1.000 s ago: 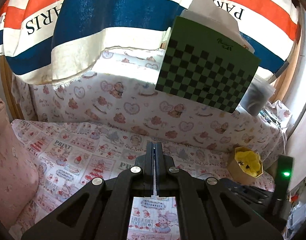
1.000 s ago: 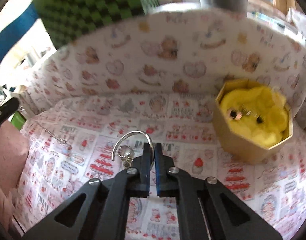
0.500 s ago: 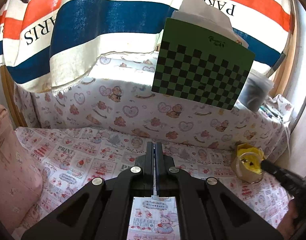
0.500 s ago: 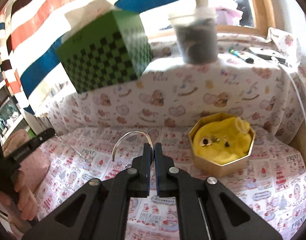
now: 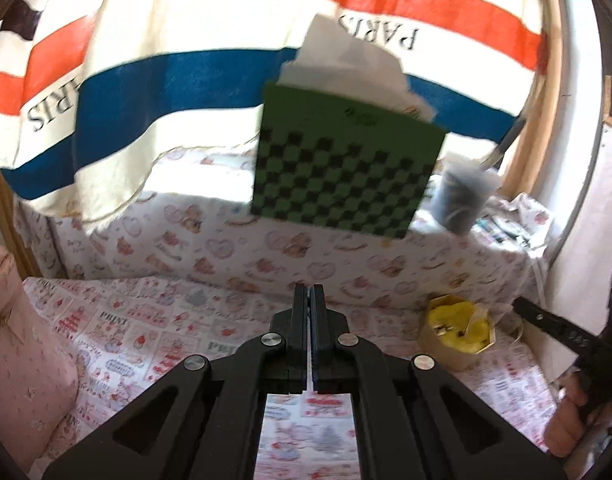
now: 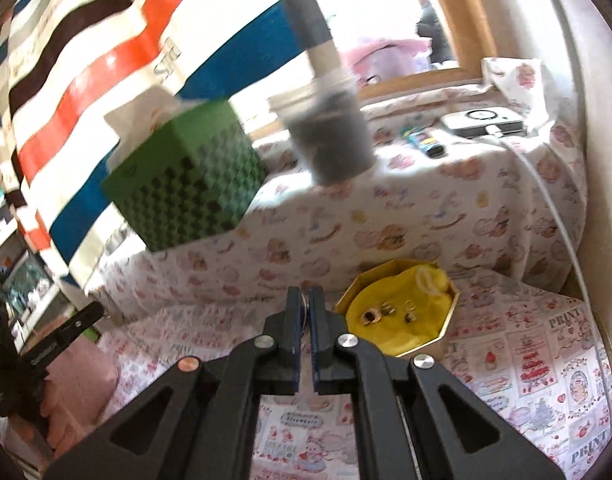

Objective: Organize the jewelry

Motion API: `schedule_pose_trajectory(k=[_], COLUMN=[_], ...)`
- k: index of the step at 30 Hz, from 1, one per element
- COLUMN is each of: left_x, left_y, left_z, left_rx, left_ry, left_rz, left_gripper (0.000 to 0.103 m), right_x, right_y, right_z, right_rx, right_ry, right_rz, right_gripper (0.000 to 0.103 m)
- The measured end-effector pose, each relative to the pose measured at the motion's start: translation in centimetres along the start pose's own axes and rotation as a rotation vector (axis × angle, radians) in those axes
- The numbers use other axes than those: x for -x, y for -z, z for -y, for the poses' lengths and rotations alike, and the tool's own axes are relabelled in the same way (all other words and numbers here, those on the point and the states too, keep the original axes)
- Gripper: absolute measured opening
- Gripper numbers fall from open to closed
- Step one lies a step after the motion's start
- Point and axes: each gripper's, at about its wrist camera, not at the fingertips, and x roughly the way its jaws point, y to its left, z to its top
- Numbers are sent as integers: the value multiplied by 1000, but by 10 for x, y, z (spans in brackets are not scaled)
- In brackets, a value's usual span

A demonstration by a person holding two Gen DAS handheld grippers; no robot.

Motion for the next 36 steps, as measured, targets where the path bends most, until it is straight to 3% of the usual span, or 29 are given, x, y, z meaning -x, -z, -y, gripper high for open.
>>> schedule_pose_trajectory(k=[7,14,16,17,18,23,25,30,33,36], left_x=[7,12,10,9,7,-4,-7,-16,-26,-36], left_y=[-21,-4,2,5,8,17,20,28,31,32], left_z=[53,81,81,80,79,67,61,55,50,42], left_rx=[-68,-94,-90,-90,-94,-63,-55,-82,-80,-44], left_ry=[43,94,106,104,97,80,71,-44,-90,-57], left_rz=[5,15,6,7,11,9,-1,24,12,-31], left_gripper=[0,0,0,0,0,0,0,0,0,0], right_x=[-8,-14,-19,-21,-23,-56,-69,-93,-103,-113], right_y=[-9,-4,3,8,14,39,47,66,74,78], right_z=[30,20,11,8,6,-1,-4,-9,-11,-10], right_rx=[-70,-1,48,61,66,86,115,147,170,184], right_ry=[23,36,54,67,92,156,201,270,318,347], right_rz=[-22,-119,-168,-177,-182,-313,-349,-396,-401,-420], right_gripper=[1,3,20,42,55,55,62,83,85,84])
